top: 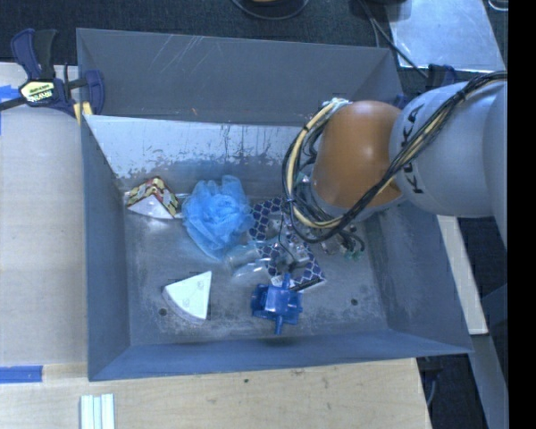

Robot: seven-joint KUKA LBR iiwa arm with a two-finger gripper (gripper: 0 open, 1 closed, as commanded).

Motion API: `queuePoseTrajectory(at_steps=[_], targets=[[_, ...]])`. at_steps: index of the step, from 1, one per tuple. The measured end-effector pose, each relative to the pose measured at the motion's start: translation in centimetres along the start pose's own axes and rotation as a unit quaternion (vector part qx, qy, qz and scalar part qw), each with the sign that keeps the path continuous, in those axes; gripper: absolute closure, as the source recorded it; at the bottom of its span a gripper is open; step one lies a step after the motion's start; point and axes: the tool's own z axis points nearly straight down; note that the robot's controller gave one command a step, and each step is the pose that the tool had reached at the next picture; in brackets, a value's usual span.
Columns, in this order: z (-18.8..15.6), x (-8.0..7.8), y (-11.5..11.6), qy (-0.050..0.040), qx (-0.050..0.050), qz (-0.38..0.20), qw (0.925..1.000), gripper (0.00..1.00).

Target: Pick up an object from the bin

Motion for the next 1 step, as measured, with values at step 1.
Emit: queuePoseTrajectory(at_steps=[1], targets=[[0.0,0.0,-0.01,0.0,0.0,0.0,1.0,1.0]])
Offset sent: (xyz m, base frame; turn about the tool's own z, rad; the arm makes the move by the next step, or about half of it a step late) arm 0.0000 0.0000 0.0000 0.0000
